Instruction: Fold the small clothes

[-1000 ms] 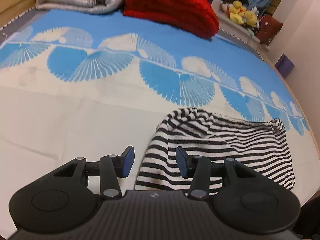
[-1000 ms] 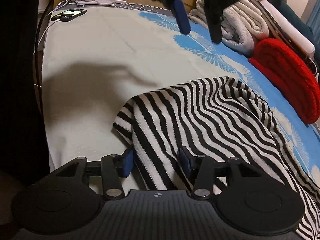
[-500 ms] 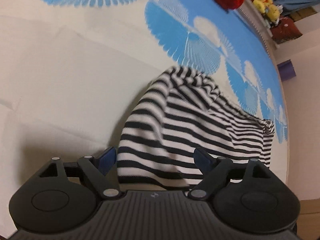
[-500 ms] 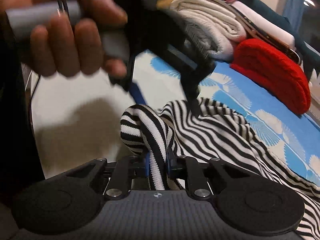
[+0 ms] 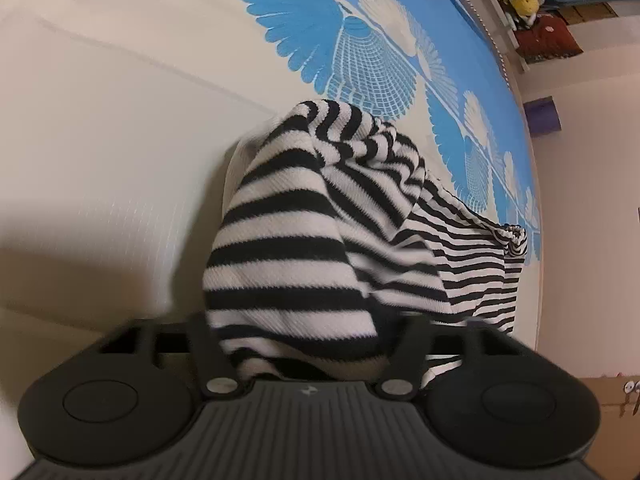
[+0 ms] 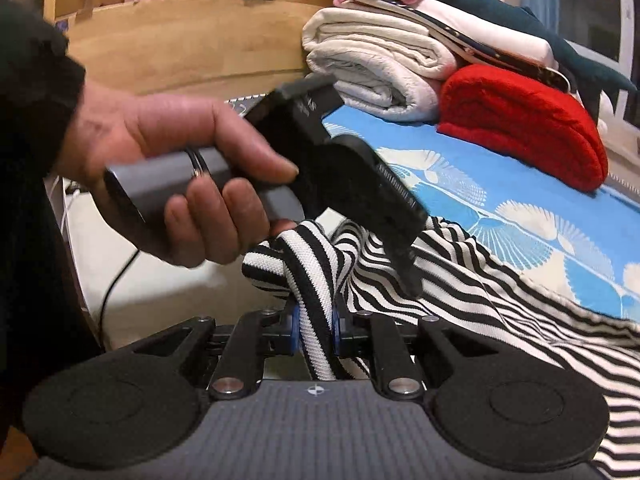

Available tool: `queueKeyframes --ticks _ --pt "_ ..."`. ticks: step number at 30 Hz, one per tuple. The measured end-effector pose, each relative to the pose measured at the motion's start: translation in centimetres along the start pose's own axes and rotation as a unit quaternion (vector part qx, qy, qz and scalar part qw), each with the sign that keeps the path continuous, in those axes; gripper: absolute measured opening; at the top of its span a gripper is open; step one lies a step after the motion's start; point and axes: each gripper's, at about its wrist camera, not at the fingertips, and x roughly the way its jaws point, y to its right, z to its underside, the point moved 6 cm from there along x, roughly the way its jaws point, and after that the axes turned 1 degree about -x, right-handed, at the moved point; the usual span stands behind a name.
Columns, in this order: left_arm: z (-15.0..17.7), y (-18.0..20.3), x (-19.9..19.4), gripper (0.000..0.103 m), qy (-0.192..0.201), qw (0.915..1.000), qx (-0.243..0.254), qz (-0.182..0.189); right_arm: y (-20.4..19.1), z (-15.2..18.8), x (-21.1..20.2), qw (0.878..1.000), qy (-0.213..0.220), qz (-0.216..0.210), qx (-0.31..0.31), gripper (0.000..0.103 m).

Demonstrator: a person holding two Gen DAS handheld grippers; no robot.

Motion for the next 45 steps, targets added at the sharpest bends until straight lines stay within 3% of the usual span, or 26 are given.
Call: queueKeyframes --ticks 1,2,4,10,15,18,19,20,22,24,25,26,27,28,29,31,34,36,38,39,40,42,44,45 --pt "0.0 0.4 -0.1 0.026 0.002 0.9999 0.008 0.006 0.1 -0.1 -0.1 1.000 0.001 -0.001 0.005 0.015" --pt "0.0 1.0 -0.5 0.018 0.009 0.9996 0.024 0.011 0.1 -0.2 -0.1 1.000 0.001 -0.002 0.007 0.015" --pt "0.1 1.8 -1.7 0.015 0.026 0.9985 0.048 0.009 0.0 -0.2 0.0 1.000 0.003 -0.006 0.007 0.015" --pt "1.4 2.5 -7.6 0.014 0.077 0.9960 0.045 0.008 -1.1 -1.8 -1.6 0.998 0.040 -0.043 0.026 0.015" --pt "3.2 2.6 -9.7 0.014 0.084 0.9950 0.037 -0.039 -0.9 -2.8 -3.5 0.991 0.053 -0.080 0.091 0.015" --pt "3.5 3.0 -8.8 0.026 0.078 0.9944 0.033 -0.062 -0.1 -2.2 -4.0 0.988 0.043 -0.079 0.127 0.014" --pt "3.2 3.5 -8.7 0.038 0.078 0.9950 0.025 -0.058 0.5 -1.9 -4.2 0.986 0.041 -0.073 0.142 0.014" --pt "2.8 3.9 -9.0 0.049 0.080 0.9957 0.017 -0.043 1.3 -1.7 -4.4 0.984 0.041 -0.067 0.161 0.014" --pt "1.8 5.1 -10.6 0.060 0.113 0.9936 0.003 -0.003 3.5 -1.5 -5.0 0.975 0.047 -0.053 0.209 0.013" --pt "1.1 6.9 -12.9 0.072 0.174 0.9838 -0.009 0.043 6.3 -1.0 -6.4 0.961 0.065 -0.030 0.266 0.013" --pt "0.9 8.0 -14.7 0.086 0.229 0.9711 -0.005 0.066 8.0 -0.6 -7.3 0.952 0.076 -0.017 0.297 0.013" --pt "1.0 9.3 -16.2 0.092 0.279 0.9565 0.008 0.085 9.8 0.1 -8.3 0.940 0.083 0.001 0.332 0.013" --pt "1.0 10.3 -17.2 0.092 0.311 0.9445 0.026 0.103 11.4 1.0 -9.1 0.929 0.086 0.019 0.360 0.013" --pt "1.1 11.2 -17.7 0.092 0.325 0.9378 0.040 0.116 13.1 2.2 -10.1 0.915 0.091 0.039 0.390 0.012" --pt "1.2 12.1 -17.5 0.092 0.325 0.9367 0.052 0.121 15.0 3.7 -11.3 0.896 0.102 0.059 0.428 0.012" --pt "1.4 13.5 -15.8 0.092 0.300 0.9450 0.072 0.108 18.2 6.8 -14.1 0.850 0.135 0.110 0.497 0.012" --pt "2.5 15.6 -12.3 0.087 0.256 0.9551 0.136 0.060 21.9 12.3 -17.7 0.776 0.139 0.189 0.585 0.012" --pt "4.0 17.4 -9.8 0.082 0.233 0.9512 0.200 0.024 23.5 16.2 -18.1 0.744 0.096 0.202 0.629 0.013" --pt "5.9 19.1 -7.1 0.076 0.205 0.9419 0.266 -0.007 24.4 20.0 -17.5 0.709 0.058 0.169 0.682 0.024" --pt "7.6 19.6 -5.7 0.074 0.187 0.9350 0.301 -0.021 24.7 21.0 -17.6 0.694 0.060 0.155 0.701 0.029" --pt "8.6 20.2 -4.3 0.070 0.172 0.9276 0.330 -0.031 24.9 21.4 -17.9 0.688 0.069 0.147 0.707 0.033" --pt "11.1 21.3 -1.4 0.067 0.143 0.9102 0.387 -0.039 25.4 21.0 -18.9 0.701 0.088 0.155 0.690 0.042" --pt "13.3 22.2 0.5 0.062 0.113 0.8966 0.427 -0.035 26.0 20.2 -19.7 0.715 0.107 0.157 0.673 0.059" --pt "14.0 22.5 1.5 0.061 0.097 0.8929 0.438 -0.034 26.3 20.2 -20.0 0.719 0.112 0.155 0.668 0.059"
